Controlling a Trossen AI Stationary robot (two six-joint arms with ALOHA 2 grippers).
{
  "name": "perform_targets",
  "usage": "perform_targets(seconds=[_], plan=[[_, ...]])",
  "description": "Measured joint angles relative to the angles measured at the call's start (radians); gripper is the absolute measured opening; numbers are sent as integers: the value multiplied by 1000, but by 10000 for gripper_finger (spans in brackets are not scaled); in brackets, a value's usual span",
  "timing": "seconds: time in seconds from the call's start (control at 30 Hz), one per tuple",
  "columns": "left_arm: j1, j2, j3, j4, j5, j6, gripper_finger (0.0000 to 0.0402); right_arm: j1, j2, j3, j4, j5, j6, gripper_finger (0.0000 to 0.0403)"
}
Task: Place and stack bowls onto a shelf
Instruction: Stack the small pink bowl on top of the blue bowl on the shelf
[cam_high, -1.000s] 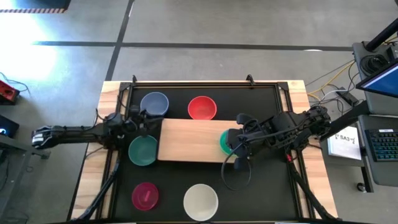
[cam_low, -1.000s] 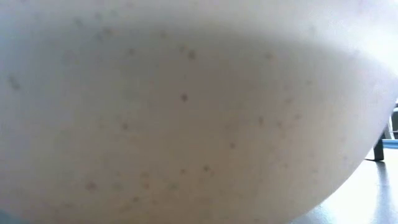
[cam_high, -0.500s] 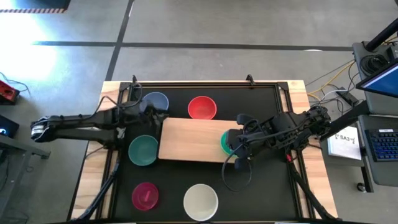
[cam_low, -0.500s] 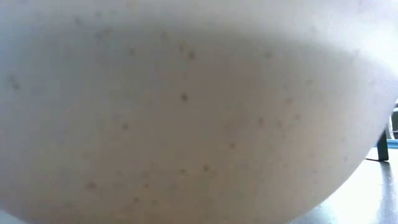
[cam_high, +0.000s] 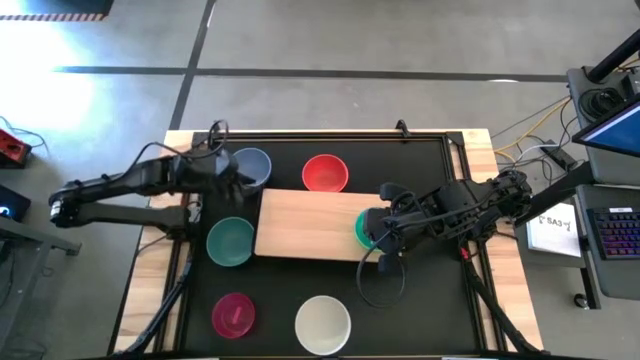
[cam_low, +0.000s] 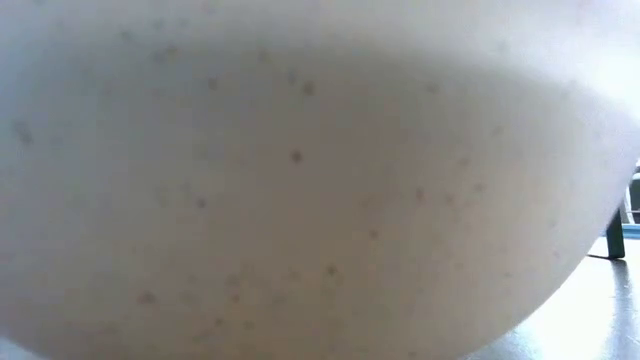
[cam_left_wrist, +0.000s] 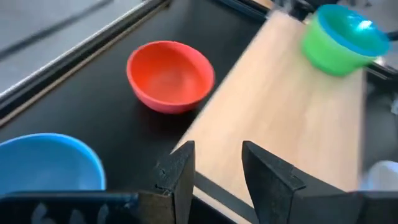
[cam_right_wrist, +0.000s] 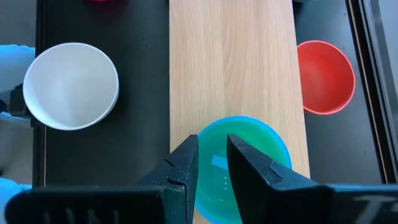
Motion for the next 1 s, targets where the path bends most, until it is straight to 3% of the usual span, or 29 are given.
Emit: perform_targets(seconds=[0.23,0.4,0.73,1.0], plan=[[-39,74,163,-199,123,-140,116,0,0,0,0,0,28,76],[-187,100,185,-228,132,-345,116,2,0,0,0,0,36,85],[-689,224,179,-230,-55,-745,116,2,0,0,0,3,25,111],[-940,355,179,-231,-150,-1071,116,2,0,0,0,3,25,131]])
